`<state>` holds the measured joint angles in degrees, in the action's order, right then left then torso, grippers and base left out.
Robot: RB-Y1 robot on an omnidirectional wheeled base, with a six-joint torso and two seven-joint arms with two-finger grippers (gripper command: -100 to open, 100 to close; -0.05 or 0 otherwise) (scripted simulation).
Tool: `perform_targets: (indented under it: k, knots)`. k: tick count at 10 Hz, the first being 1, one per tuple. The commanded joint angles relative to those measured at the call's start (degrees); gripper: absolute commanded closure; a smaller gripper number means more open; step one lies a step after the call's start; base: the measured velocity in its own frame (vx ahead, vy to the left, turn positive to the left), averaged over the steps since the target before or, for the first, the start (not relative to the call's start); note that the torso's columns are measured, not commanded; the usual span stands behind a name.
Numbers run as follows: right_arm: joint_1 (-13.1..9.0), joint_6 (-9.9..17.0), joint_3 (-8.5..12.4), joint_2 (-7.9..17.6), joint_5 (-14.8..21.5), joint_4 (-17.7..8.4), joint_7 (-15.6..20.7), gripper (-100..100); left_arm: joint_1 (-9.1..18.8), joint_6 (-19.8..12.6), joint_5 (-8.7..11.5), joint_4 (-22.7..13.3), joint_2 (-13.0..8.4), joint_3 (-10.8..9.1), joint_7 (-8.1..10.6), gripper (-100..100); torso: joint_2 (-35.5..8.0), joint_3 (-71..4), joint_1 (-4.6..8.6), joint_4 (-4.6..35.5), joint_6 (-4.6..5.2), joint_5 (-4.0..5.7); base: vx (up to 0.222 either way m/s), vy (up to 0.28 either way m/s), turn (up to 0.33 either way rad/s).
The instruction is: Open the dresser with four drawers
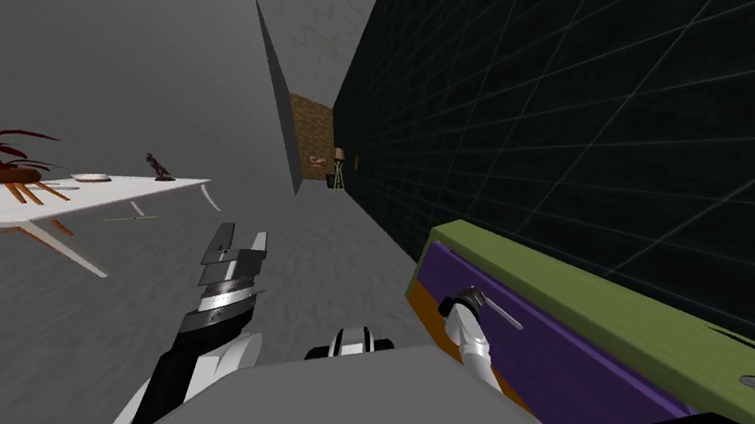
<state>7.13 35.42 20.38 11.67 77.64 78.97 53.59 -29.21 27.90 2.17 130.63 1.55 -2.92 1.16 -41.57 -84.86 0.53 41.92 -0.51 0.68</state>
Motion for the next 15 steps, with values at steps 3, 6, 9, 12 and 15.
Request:
perform_targets:
  k: [3,6,9,12,15]
  knots:
    - [6.85,-2.99,7.45,-2.34,2.19,-0.07,-5.08,100,-0.01,0.00,0.00,0.00,0.00,0.00,0.00,0,0.02,0.03,0.07,0.03,-0.04,0.09,0.011,0.059,0.282]
    - [9.79,-4.75,10.63,-3.67,2.97,0.96,-7.91,100,-0.02,0.00,0.00,0.00,-0.01,-0.02,0.00,0,-0.28,0.28,0.59,0.03,0.35,0.41,0.012,0.017,0.105]
    - [14.14,-6.52,16.35,-5.00,3.75,1.98,-11.45,100,-0.01,0.00,0.00,0.00,0.00,0.00,0.00,0,-0.20,0.26,0.22,0.13,0.07,0.29,0.010,0.071,0.386]
    - [17.58,-8.28,19.73,-6.33,4.53,3.01,-14.20,100,-0.02,0.00,0.00,0.01,-0.01,-0.02,0.00,0,-0.50,0.45,0.61,0.20,0.51,0.40,0.023,0.026,0.159]
    - [22.43,-10.05,24.15,-7.66,5.31,4.03,-16.96,100,-0.02,0.00,0.00,0.00,-0.01,-0.02,0.00,0,-0.61,0.54,0.54,0.30,0.48,0.34,0.018,0.049,0.257]
